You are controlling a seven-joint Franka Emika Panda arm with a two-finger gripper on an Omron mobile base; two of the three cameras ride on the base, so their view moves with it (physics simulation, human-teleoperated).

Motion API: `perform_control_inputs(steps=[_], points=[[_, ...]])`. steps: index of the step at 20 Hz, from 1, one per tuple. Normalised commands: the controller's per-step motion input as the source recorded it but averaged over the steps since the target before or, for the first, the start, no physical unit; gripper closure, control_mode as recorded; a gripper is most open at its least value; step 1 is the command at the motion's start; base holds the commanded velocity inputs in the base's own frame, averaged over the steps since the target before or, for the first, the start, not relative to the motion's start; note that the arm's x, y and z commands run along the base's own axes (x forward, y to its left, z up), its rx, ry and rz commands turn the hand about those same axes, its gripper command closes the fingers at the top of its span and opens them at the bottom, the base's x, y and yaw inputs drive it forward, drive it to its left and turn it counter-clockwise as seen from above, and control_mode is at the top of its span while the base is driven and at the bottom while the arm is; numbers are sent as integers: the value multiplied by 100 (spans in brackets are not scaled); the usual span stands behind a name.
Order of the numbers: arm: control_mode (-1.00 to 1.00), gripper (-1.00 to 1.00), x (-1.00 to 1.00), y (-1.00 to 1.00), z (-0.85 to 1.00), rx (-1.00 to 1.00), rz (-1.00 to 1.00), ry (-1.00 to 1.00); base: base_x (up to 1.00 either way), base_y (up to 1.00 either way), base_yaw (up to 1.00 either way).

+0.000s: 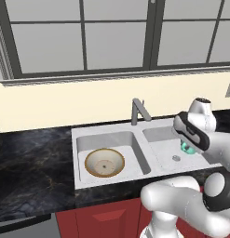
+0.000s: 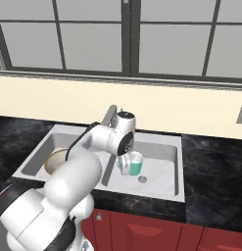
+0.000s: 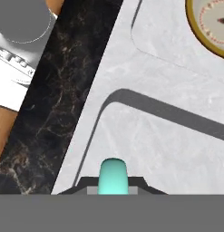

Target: Place the bowl in the left basin and the mug in the right basin of the sink.

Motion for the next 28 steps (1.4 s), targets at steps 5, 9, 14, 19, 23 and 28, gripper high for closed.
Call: perform_control_inputs(steps=[5,9,14,19,23,28], points=[[-100,100,43,-29,-29,0,6,-2,0,0,0],[-100,100,45,-18,-37,-5,5,0,0,0,0],[-100,100,47,-21,-31,-2,3,-1,0,0,0],[-100,100,41,-24,-27,-2,3,-2,0,0,0],[-100,100,38,-21,-30,-4,4,0,0,0,0],[-100,100,15,-11,-21,0,1,2,0,0,0]])
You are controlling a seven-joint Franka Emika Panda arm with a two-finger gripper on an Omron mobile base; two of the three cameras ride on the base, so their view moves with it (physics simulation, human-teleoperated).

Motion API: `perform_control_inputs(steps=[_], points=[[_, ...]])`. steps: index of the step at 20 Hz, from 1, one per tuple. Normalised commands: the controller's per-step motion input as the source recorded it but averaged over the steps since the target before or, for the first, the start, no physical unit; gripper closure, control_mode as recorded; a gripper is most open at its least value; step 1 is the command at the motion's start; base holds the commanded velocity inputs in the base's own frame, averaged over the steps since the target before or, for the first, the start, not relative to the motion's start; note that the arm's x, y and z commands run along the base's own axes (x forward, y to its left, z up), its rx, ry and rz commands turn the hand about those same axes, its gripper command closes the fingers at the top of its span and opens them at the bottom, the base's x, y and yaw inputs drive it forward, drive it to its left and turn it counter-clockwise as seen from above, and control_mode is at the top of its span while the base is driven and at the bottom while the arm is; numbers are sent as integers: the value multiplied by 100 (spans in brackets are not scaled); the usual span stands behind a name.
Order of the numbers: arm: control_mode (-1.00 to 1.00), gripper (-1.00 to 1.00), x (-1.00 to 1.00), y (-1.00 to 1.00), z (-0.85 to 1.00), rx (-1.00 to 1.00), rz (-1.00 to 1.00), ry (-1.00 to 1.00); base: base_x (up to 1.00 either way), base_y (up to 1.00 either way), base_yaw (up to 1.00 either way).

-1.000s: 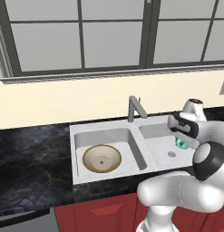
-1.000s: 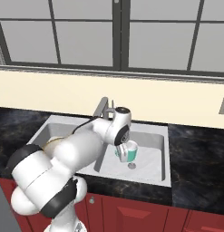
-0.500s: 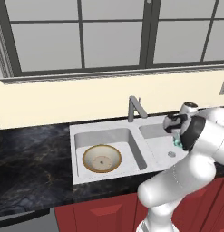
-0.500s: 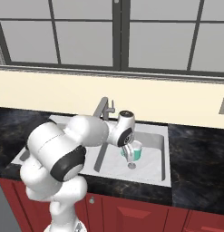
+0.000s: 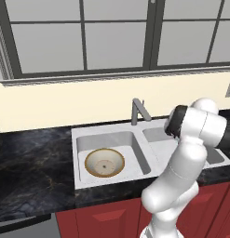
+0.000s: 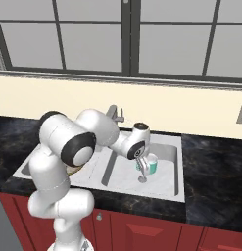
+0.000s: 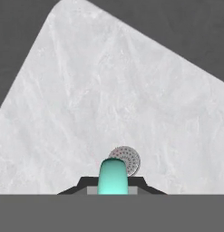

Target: Place the bowl in the left basin and the mug in the right basin of the sink.

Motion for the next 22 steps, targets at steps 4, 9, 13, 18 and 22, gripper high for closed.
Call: perform_control_inputs(steps=[4,9,13,18,22], points=[[-100,100,28,-15,-30,4,0,8,0,0,0],[-100,100,32,-12,-45,0,1,5,0,0,0],[-100,100,30,-6,-44,0,1,0,0,0,0],[-100,100,30,-14,-45,0,2,1,0,0,0],[-100,100,25,-9,-43,0,3,3,0,0,0]])
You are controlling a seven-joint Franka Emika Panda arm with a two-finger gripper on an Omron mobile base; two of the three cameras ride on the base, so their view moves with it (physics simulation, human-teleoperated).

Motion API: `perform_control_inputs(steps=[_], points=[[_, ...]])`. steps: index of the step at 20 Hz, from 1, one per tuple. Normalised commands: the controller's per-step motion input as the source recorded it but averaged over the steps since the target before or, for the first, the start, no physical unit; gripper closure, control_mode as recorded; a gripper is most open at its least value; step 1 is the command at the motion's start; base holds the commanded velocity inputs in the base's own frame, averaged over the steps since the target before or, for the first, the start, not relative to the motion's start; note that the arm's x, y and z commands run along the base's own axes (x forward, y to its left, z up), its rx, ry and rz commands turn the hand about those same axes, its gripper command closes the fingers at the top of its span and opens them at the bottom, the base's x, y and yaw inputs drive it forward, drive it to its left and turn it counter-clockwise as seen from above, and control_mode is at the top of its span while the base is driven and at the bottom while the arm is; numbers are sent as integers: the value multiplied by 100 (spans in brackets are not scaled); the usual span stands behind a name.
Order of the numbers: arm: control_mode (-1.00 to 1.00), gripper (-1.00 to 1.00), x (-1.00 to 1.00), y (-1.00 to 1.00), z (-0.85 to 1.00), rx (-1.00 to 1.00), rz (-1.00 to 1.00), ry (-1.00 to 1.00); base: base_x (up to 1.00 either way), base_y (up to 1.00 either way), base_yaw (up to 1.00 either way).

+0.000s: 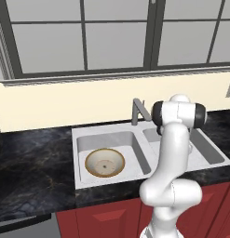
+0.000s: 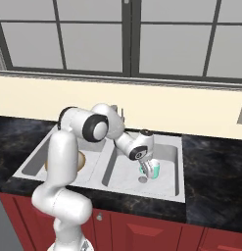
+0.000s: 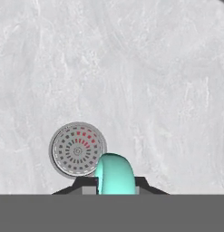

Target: Place the bowl in the left basin and the mug in the right basin of the sink.

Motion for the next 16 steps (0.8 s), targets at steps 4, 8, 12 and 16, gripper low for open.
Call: perform_control_inputs(steps=[4,8,12,16], points=[[-100,100,8,-9,-32,1,2,0,0,0,0],[-100,-100,-2,-1,-26,4,0,0,0,0,0],[-100,-100,0,0,-10,1,0,-1,0,0,0],[-100,-100,0,0,-1,0,0,0,0,0,0]])
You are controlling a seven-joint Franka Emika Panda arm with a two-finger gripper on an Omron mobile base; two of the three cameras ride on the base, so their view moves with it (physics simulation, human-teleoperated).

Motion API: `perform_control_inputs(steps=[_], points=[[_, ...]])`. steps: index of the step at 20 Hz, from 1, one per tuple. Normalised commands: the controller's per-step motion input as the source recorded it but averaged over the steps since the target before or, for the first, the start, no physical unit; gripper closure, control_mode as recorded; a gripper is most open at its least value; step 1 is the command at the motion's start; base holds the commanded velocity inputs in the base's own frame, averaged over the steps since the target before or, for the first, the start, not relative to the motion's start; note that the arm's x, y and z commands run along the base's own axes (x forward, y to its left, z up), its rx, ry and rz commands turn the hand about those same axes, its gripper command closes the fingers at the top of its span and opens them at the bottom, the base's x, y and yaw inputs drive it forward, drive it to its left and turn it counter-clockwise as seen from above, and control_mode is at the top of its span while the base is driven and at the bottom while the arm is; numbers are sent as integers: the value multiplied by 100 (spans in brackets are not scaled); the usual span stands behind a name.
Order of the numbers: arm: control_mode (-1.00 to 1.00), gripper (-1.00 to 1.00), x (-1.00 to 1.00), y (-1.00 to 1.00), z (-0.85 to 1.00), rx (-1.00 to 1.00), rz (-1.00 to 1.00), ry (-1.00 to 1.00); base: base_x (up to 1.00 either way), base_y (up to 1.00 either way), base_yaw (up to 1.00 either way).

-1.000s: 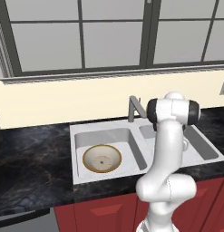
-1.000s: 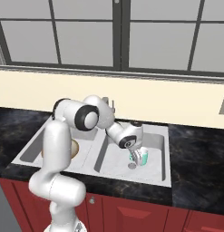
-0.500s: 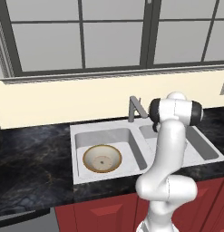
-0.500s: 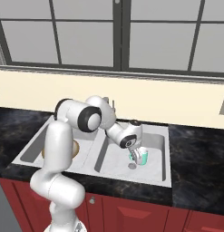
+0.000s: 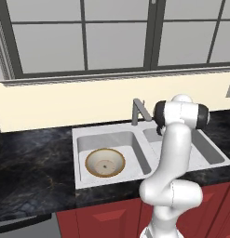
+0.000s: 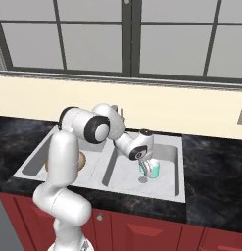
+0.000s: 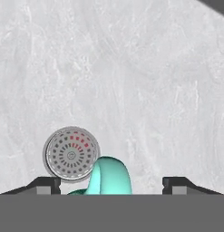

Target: Place the bowl in the left basin and the mug in the right basin of the sink.

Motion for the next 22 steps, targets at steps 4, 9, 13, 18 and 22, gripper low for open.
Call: perform_control_inputs(steps=[4,9,13,18,22], points=[[-100,-100,-5,0,17,-2,0,0,0,0,0],[-100,-100,-18,1,54,-9,-1,0,0,0,0],[-100,-100,-13,11,66,-12,-3,0,0,0,0],[-100,-100,-14,16,64,-9,-6,-1,0,0,0],[-100,-100,-31,10,64,-1,-6,-4,0,0,0]])
